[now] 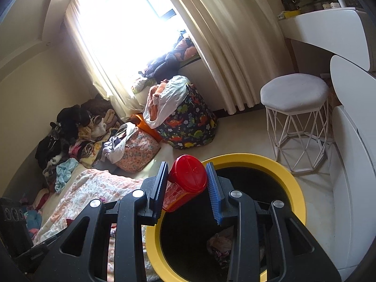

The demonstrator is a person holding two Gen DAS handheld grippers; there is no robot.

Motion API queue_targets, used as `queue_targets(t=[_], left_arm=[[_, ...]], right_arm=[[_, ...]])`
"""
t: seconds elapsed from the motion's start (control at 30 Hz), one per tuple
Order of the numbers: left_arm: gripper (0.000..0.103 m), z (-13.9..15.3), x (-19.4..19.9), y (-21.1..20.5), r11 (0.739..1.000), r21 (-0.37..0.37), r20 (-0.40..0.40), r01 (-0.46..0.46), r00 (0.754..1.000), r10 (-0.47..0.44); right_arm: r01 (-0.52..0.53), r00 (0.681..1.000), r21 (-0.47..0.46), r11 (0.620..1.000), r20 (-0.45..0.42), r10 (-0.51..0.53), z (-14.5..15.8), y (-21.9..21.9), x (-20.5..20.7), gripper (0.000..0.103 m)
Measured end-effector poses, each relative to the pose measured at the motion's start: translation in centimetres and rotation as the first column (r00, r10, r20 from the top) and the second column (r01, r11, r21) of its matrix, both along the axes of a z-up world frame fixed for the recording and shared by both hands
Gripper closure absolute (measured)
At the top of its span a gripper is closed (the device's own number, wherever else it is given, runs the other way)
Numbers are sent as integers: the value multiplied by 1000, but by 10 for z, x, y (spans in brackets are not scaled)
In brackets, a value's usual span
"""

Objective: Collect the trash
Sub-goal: 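Carry the red wrapper and red can with both tools over the bin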

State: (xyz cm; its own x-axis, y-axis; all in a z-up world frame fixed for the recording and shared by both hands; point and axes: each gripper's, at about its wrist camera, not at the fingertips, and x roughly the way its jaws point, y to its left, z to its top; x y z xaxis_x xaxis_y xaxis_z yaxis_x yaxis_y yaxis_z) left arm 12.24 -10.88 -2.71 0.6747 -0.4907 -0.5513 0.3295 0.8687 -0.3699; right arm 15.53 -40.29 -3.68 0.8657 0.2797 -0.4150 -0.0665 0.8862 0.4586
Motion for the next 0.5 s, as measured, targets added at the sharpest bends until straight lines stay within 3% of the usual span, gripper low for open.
queue_targets(t=[0.5], left_arm=[[100, -8, 1, -27, 997, 36, -9, 64, 998, -63]], right_arm=[[78, 997, -25, 997, -14, -78, -8, -15, -3, 72]])
